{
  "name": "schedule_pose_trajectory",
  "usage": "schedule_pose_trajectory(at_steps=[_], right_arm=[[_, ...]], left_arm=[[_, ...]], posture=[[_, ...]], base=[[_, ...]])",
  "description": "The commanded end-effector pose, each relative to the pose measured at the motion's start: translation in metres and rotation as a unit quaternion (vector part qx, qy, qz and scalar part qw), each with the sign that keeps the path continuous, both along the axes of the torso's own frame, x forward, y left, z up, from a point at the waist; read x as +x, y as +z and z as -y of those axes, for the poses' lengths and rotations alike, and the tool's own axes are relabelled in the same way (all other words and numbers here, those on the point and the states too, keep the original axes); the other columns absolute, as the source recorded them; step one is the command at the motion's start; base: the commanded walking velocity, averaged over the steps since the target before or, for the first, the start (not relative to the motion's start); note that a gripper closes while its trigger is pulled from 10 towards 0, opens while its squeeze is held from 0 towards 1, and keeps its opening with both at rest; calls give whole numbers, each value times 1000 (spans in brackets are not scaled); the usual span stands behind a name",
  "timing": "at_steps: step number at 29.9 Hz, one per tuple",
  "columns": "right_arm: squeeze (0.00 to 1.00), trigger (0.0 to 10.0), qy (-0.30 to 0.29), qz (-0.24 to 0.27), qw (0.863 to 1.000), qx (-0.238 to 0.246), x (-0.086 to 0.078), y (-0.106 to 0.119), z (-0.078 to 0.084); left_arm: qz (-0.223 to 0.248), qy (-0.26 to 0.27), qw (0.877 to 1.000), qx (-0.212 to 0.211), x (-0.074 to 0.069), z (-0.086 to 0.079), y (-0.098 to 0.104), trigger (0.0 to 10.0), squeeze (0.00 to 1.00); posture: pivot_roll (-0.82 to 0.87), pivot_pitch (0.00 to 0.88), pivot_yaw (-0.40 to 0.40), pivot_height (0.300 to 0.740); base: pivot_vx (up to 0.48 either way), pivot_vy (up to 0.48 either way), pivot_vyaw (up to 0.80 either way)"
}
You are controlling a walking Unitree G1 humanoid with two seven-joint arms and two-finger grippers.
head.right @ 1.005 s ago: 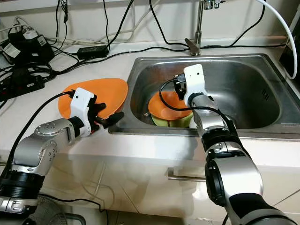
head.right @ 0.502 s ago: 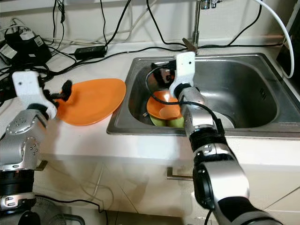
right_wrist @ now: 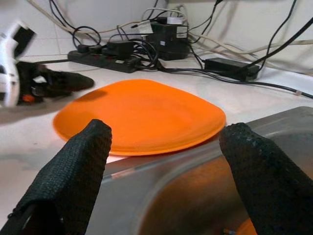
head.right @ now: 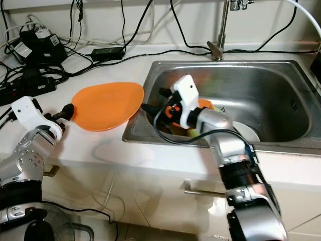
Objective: Kitchen organization
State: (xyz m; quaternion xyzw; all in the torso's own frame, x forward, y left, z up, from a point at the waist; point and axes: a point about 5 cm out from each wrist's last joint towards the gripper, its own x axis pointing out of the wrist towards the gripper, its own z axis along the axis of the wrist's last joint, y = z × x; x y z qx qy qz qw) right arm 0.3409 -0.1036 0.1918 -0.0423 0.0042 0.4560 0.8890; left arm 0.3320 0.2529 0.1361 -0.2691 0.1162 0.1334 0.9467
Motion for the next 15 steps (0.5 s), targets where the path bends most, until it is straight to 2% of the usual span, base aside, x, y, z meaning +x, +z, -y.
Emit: schedule_pose_trajectory(at_steps=[1,7,8,10,13,14,15], right_arm=[[0,10000,20,-1,1000,3,-5,5,-7],[0,10000,43,-6,999,-5,-15,5,-9],[0,10000,43,-6,999,-5,-15,5,-9],[0,10000,44,-8,999,-4,-17,6,-10],[0,10000,45,-9,999,-7,-18,7,-10],[0,10000,49,-9,999,-10,-20,7,-11],[0,10000,49,-9,999,-10,-20,7,-11]], left_arm=[[2,-14,999,-32,3,4,1,10000,0],[12,-58,994,-90,8,12,0,10000,0],[12,-58,994,-90,8,12,0,10000,0],[10,-47,990,-131,8,16,1,10000,0],[6,-34,989,-147,8,17,2,10000,0],[5,-29,987,-156,8,17,2,8510,0],[5,-29,987,-156,8,17,2,8510,0]], posture=[[-28,8,128,740],[-29,8,137,740],[-29,8,137,740],[-32,8,139,740],[-33,8,140,740],[-35,9,141,740],[-35,9,141,740]], base=[[0,0,0],[0,0,0],[0,0,0],[0,0,0],[0,0,0],[0,0,0],[0,0,0]])
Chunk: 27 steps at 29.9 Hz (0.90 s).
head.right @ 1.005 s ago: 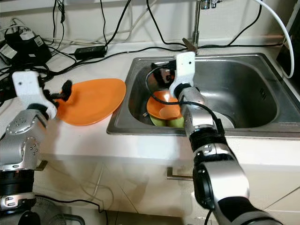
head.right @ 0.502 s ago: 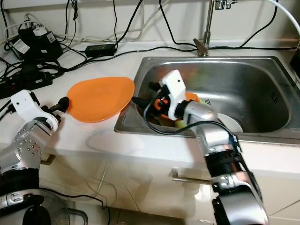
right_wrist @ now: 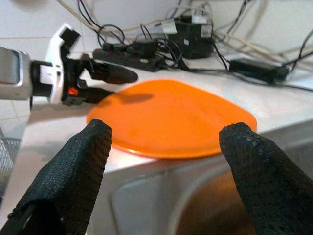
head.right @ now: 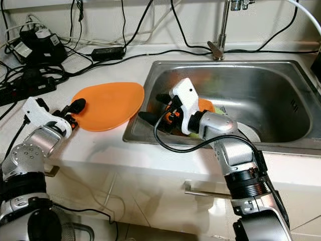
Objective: Kitchen organization
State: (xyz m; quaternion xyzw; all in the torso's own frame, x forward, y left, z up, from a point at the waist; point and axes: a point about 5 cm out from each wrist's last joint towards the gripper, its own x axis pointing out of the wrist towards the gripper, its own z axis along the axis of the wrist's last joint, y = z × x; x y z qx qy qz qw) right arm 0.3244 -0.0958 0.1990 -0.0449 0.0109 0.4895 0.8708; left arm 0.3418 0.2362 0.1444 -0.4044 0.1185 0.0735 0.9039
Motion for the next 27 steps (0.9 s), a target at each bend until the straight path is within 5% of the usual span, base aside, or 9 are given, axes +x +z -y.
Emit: schedule_pose_trajectory(at_steps=[1,11,27], right_arm=[[0,10000,14,-3,1000,-5,-5,-1,-3],[0,10000,74,-20,996,-36,-20,-6,0],[0,10000,80,-26,996,-43,-23,-9,-2]], left_arm=[[-18,1,1000,-20,-1,1,-6,0,0],[-7,-32,997,-64,-6,15,-2,0,0],[7,-26,996,-85,-5,14,3,0,0]], posture=[[-35,9,140,740],[-34,10,139,740],[-31,11,139,740]], base=[[0,0,0],[0,0,0],[0,0,0]])
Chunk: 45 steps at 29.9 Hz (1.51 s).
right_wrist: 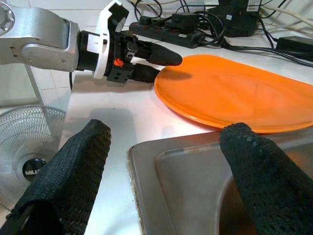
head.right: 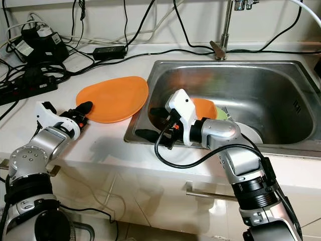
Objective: Kitchen organization
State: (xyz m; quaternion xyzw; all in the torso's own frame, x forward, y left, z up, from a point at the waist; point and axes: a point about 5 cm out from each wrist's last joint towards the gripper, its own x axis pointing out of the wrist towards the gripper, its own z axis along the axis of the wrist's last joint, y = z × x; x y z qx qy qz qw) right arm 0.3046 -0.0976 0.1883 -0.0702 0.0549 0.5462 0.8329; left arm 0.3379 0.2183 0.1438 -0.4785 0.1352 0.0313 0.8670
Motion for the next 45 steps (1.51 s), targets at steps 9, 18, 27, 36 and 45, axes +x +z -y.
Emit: schedule_pose_trajectory(at_steps=[9,18,27,36,45], right_arm=[[0,10000,15,1,1000,0,-3,-1,-6],[0,10000,6,-14,1000,6,-1,-4,-7],[0,10000,2,-33,999,15,-1,-7,-9],[0,10000,-5,-27,1000,13,1,-8,-9],[0,10000,-95,-60,989,97,22,-1,-6]], left_arm=[[12,11,1000,2,-3,-6,4,0,0],[49,25,998,21,-1,-10,10,0,0],[86,60,994,29,-1,-21,14,0,0],[136,55,989,25,2,-25,17,0,0],[270,36,962,16,-5,-30,47,0,0]], posture=[[-29,9,138,740],[-30,4,138,740],[-26,2,140,740],[-27,0,144,740],[-28,0,140,740]], base=[[0,0,0],[0,0,0],[0,0,0],[0,0,0],[0,0,0]])
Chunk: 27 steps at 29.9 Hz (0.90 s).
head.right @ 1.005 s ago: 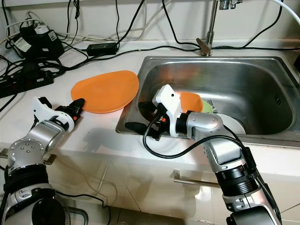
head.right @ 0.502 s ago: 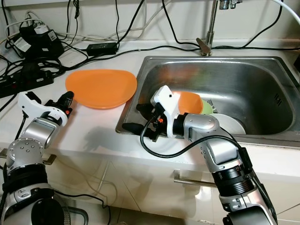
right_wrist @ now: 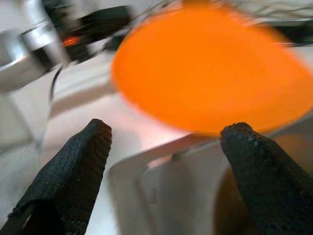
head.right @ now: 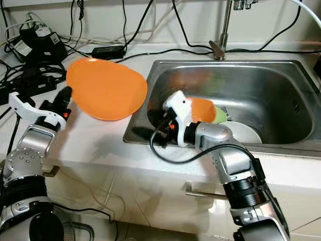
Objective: Kitchen organization
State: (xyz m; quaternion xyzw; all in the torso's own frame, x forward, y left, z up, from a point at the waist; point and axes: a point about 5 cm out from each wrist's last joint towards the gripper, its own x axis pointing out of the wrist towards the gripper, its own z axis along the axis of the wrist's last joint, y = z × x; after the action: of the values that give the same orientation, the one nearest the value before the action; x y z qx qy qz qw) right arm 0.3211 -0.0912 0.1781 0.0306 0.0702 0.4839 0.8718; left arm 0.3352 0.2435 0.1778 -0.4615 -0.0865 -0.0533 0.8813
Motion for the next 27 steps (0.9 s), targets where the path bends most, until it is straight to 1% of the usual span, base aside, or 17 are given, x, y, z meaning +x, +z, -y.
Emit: schedule_pose_trajectory(at_steps=[1,4,7,13,17,20,21,22,23,26,27], right_arm=[[0,10000,-40,-9,998,42,11,10,2],[0,10000,-103,-46,989,90,25,11,7],[0,10000,-142,-69,981,111,32,6,10],[0,10000,-157,-79,977,118,35,5,11],[0,10000,-166,-80,976,118,37,5,15],[0,10000,-172,-84,974,119,39,5,17],[0,10000,-174,-86,974,119,39,4,18],[0,10000,-175,-87,973,120,39,4,18],[0,10000,-177,-89,973,120,39,3,18],[0,10000,-177,-92,972,120,38,1,18],[0,10000,-177,-92,972,120,38,1,18]], left_arm=[[49,-1,999,-3,-3,-4,16,0,0],[71,-15,997,-2,-4,-1,19,0,0],[81,-22,996,-7,-5,2,19,0,0],[79,-24,996,-12,-6,5,16,0,0],[81,-26,996,-13,-7,6,16,0,0],[71,-18,997,-3,-6,5,14,0,0],[48,4,999,14,-3,2,10,0,929],[26,23,999,20,-2,-2,5,0,1000],[-12,55,998,33,-1,-10,-4,10000,1000],[-57,97,993,26,-2,-24,-16,10000,1000],[-57,97,993,26,-2,-24,-16,10000,1000]], posture=[[-26,0,136,740],[-23,0,133,740],[-22,0,133,740],[-24,1,133,740],[-26,1,131,740],[-28,0,129,740],[-28,0,129,740],[-26,0,129,740],[-28,0,131,740],[-26,0,130,740],[-26,0,130,740]], base=[[0,0,0],[0,0,0],[0,0,0],[0,0,0],[0,0,0],[0,0,0],[0,0,0],[0,0,0],[0,0,0],[0,0,0],[0,0,0]])
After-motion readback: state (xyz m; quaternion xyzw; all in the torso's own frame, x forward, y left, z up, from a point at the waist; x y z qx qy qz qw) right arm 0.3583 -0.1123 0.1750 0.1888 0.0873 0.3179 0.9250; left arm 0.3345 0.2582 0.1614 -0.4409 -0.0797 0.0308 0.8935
